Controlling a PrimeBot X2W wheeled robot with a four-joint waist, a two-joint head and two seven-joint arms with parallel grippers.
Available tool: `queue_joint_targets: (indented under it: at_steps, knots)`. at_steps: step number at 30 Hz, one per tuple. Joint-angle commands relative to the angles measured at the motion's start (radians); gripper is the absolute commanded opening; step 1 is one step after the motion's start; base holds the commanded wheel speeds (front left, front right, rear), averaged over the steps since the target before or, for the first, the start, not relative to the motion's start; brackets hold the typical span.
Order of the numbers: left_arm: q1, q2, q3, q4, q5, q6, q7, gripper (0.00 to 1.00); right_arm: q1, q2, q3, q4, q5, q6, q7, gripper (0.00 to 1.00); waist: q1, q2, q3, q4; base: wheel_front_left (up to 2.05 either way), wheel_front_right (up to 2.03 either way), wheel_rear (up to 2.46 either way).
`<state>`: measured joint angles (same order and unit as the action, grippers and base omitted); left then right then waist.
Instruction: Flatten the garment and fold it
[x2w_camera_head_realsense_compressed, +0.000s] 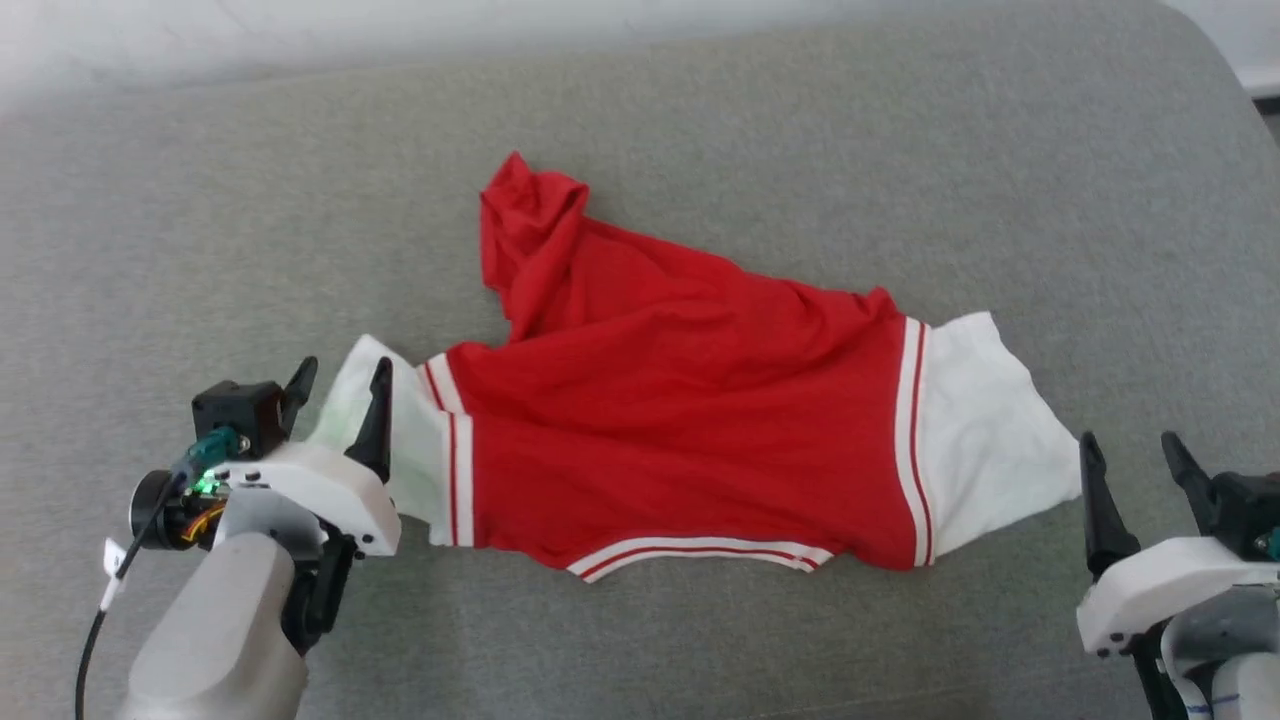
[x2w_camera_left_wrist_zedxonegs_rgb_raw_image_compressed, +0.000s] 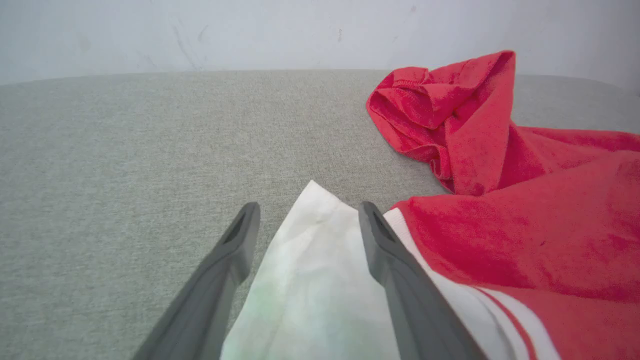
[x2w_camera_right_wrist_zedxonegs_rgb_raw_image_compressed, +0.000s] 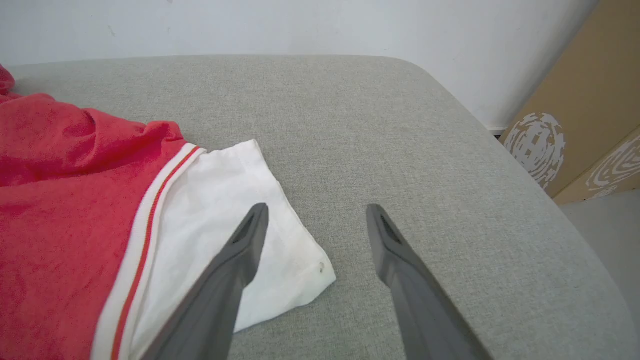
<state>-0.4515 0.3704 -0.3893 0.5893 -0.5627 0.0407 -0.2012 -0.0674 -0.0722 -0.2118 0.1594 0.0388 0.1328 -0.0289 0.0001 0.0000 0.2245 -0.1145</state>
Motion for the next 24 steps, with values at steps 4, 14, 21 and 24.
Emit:
queue_joint_targets:
  at_steps: [4, 14, 21, 24]
  knots:
    - [0.071, -0.005, 0.034, -0.109, 0.022, 0.032, -0.053, 1.0, 0.041, -0.043, 0.023, -0.033, 0.035, -0.002, 0.103, 1.0, -0.0001, 0.0, -0.091, 0.096, 0.0, 0.0, 0.0]
    - [0.282, -0.027, 0.106, -0.446, 0.119, 0.138, -0.06, 1.0, 0.075, -0.125, -0.003, -0.061, 0.117, -0.002, 0.381, 1.0, -0.0001, 0.0, -0.095, 0.181, 0.0, 0.0, 0.0]
    - [0.364, -0.047, 0.08, -0.476, 0.137, 0.132, -0.054, 1.0, 0.036, -0.156, -0.067, 0.001, 0.129, -0.002, 0.516, 1.0, -0.0001, 0.0, -0.067, 0.223, 0.0, 0.0, 0.0]
    - [0.353, -0.048, 0.069, -0.469, 0.135, 0.123, -0.047, 1.0, 0.011, -0.148, -0.105, 0.041, 0.119, -0.002, 0.541, 1.0, -0.0001, 0.0, -0.051, 0.237, 0.0, 0.0, 0.0]
